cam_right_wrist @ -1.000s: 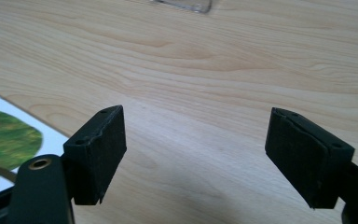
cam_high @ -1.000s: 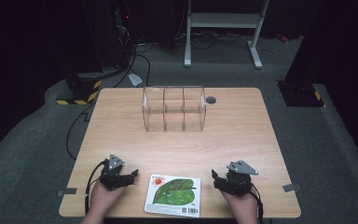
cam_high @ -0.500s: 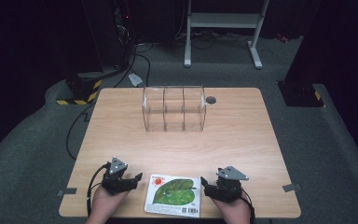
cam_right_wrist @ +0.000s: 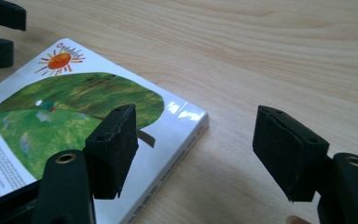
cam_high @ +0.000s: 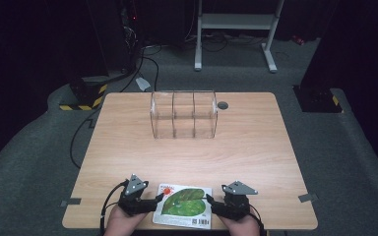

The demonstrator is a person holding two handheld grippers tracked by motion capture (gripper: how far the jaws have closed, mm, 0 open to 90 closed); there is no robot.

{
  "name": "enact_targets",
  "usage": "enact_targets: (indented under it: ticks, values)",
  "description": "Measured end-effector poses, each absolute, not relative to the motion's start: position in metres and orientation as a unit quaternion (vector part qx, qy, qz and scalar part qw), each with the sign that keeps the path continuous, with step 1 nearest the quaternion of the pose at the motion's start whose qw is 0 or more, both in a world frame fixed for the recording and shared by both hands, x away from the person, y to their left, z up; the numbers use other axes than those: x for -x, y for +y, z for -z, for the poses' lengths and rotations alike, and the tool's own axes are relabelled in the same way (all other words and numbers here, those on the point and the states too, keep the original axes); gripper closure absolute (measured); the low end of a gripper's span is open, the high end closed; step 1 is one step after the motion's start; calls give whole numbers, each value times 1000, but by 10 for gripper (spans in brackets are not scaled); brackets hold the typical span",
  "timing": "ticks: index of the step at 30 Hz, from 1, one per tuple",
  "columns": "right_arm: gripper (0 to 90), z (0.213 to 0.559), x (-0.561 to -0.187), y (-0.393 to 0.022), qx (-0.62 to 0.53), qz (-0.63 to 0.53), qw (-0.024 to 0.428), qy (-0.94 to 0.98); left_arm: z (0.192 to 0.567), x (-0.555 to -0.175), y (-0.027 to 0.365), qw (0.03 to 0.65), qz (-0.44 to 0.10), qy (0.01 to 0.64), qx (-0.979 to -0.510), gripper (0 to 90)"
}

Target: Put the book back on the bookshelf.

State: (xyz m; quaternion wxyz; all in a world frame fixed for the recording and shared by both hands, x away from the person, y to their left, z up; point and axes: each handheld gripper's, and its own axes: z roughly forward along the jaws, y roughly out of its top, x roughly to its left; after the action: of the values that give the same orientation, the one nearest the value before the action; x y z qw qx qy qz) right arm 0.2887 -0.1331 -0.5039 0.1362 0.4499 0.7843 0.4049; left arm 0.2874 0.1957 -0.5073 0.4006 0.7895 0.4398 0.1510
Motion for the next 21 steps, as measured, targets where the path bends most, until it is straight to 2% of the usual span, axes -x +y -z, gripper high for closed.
enact_targets:
  ticks: [6,14,16,21]
  values:
    - [344,509,-285,-124,-449,-400,116,790,518,-294,196,402,-110,454,-787,260]
    - [387,515,-286,-117,-467,-390,96,787,523,-293,191,402,-112,447,-791,297]
    - [388,516,-287,-114,-468,-389,85,789,523,-291,189,406,-109,446,-790,329]
    - [385,517,-287,-111,-467,-389,92,789,523,-289,186,411,-102,439,-793,373]
